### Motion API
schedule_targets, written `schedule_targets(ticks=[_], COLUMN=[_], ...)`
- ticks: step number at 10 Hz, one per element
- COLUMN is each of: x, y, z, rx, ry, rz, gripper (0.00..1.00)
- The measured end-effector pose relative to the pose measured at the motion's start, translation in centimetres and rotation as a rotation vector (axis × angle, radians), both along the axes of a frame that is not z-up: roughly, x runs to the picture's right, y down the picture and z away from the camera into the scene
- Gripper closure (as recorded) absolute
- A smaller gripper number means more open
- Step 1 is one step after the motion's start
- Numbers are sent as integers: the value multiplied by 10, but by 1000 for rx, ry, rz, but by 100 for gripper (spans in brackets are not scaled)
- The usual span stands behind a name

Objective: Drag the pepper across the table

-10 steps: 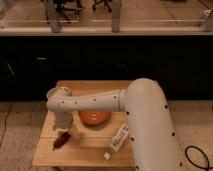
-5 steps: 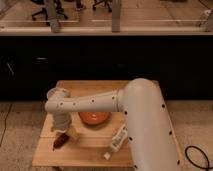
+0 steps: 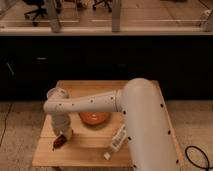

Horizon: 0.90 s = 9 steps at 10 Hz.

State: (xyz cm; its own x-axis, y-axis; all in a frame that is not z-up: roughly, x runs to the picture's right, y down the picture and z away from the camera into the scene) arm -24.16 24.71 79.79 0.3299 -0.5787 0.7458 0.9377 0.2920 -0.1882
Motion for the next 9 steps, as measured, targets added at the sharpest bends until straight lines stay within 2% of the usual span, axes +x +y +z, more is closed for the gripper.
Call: schedule_targets(ticks=[3,4,9], x=[-1,0,1], y=[0,1,-1], z=[-1,0,1], rx=[-6,-9,-17], ry=[-2,-2,-1], rz=[-3,-3,0], gripper=[95,99,100])
